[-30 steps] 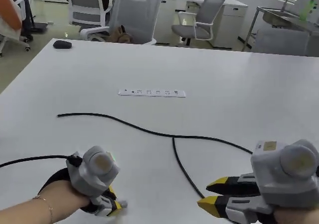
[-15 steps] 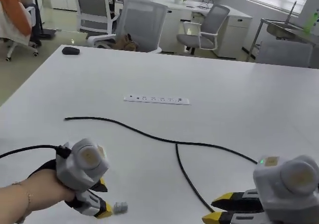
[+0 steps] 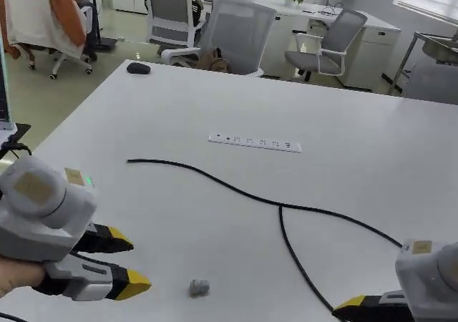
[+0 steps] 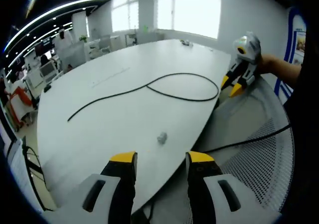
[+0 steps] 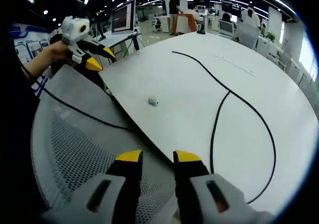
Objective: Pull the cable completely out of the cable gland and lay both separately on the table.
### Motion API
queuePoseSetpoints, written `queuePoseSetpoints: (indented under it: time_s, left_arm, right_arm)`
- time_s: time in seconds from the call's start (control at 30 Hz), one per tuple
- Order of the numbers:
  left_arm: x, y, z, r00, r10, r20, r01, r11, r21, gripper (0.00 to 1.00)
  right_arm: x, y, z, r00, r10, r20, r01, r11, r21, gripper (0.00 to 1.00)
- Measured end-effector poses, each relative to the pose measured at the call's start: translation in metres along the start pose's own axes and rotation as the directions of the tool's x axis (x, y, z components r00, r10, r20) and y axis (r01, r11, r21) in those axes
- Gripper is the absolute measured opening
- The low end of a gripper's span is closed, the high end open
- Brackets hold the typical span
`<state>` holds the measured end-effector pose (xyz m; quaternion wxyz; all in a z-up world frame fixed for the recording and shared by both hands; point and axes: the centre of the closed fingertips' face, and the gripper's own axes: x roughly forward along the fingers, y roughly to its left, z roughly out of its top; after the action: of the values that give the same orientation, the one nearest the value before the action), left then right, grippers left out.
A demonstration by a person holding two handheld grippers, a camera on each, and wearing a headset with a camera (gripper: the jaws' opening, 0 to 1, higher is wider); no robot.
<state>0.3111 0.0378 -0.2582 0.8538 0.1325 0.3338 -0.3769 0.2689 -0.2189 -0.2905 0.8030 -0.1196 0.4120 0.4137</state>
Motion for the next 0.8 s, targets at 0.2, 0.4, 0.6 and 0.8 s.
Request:
queuePoseSetpoints:
  time_s: [0.2, 0.4, 0.6, 0.8]
  left_arm:
    - [-0.019, 0.010, -0.012, 0.9949, 0.099, 0.018, -0.097, 0.992, -0.082, 0.43]
    - [-0.026, 0.018, -0.020, 0.9784, 0.192, 0.076, -0.173, 0.963, -0.205, 0.46]
    - [-0.025, 0.011, -0.030, 0.9739, 0.211, 0.085, -0.184, 0.951, -0.250, 0.49]
    - [-0.028, 0.016, -0.025, 0.9685, 0.231, 0.093, -0.199, 0.943, -0.267, 0.51]
  right_arm:
    - [-0.006, 0.001, 0.002, 0.9984, -0.033, 0.046, 0.029, 0.997, 0.072, 0.25]
    - [-0.011, -0.001, 0.007, 0.9883, -0.069, 0.136, 0.040, 0.978, 0.205, 0.27]
    - [-0.011, -0.002, 0.018, 0.9719, -0.099, 0.213, 0.040, 0.964, 0.264, 0.31]
    - [-0.006, 0.001, 0.015, 0.9796, -0.098, 0.176, 0.057, 0.973, 0.224, 0.32]
